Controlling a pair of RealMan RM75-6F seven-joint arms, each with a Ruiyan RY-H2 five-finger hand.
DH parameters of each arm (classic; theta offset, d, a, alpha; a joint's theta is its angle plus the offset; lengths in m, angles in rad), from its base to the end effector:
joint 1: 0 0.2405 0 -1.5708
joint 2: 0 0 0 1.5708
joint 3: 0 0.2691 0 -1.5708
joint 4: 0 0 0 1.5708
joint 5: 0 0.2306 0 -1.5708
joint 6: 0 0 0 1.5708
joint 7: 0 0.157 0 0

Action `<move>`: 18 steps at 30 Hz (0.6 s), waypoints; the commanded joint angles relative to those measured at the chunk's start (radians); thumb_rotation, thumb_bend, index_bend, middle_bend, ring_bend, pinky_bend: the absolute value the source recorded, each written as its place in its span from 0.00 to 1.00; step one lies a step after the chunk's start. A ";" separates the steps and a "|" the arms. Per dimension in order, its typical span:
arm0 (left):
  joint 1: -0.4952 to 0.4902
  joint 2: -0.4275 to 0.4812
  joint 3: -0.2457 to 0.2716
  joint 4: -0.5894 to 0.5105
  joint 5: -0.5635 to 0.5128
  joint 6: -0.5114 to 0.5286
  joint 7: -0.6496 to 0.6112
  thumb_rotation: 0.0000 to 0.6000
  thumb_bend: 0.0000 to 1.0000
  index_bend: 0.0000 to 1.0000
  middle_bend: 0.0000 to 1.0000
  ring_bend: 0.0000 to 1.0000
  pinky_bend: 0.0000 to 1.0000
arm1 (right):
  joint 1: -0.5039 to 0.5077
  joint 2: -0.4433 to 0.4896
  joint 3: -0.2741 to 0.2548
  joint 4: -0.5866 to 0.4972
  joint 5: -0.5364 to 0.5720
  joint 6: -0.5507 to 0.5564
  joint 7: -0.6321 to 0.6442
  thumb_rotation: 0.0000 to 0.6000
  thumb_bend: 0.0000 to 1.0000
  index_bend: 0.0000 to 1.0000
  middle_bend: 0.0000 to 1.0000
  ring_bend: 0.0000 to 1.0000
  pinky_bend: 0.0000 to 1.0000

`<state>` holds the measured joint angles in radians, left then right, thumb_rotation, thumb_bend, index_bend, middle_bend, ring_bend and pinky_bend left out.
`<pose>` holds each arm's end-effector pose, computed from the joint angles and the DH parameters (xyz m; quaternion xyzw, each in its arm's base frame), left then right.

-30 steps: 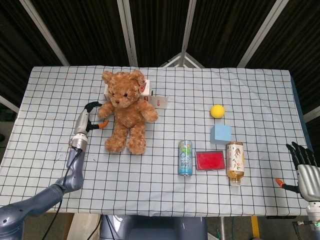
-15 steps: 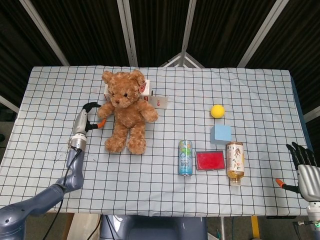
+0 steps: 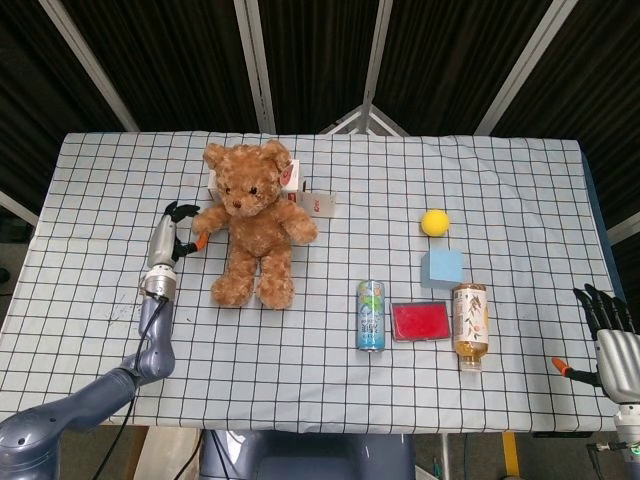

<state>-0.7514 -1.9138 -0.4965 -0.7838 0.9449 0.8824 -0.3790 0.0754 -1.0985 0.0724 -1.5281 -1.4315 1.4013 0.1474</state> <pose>-0.2342 0.4563 -0.0529 -0.3700 -0.6365 -0.5239 0.4284 -0.3656 -0.1995 0.1602 0.5644 -0.4354 0.3736 0.5936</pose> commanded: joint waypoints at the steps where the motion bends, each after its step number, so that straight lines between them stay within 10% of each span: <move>1: 0.000 -0.003 -0.010 0.001 -0.013 0.001 0.008 1.00 0.64 0.51 0.24 0.00 0.00 | 0.001 0.000 0.000 -0.001 0.002 -0.002 -0.002 1.00 0.13 0.05 0.02 0.00 0.00; 18: -0.012 0.004 -0.030 -0.062 -0.013 0.034 0.031 1.00 0.60 0.50 0.24 0.00 0.00 | 0.005 -0.001 -0.002 -0.007 0.009 -0.016 -0.016 1.00 0.13 0.05 0.02 0.00 0.00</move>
<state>-0.7646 -1.9105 -0.5276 -0.8444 0.9335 0.9176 -0.3495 0.0800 -1.1000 0.0706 -1.5355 -1.4227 1.3858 0.1316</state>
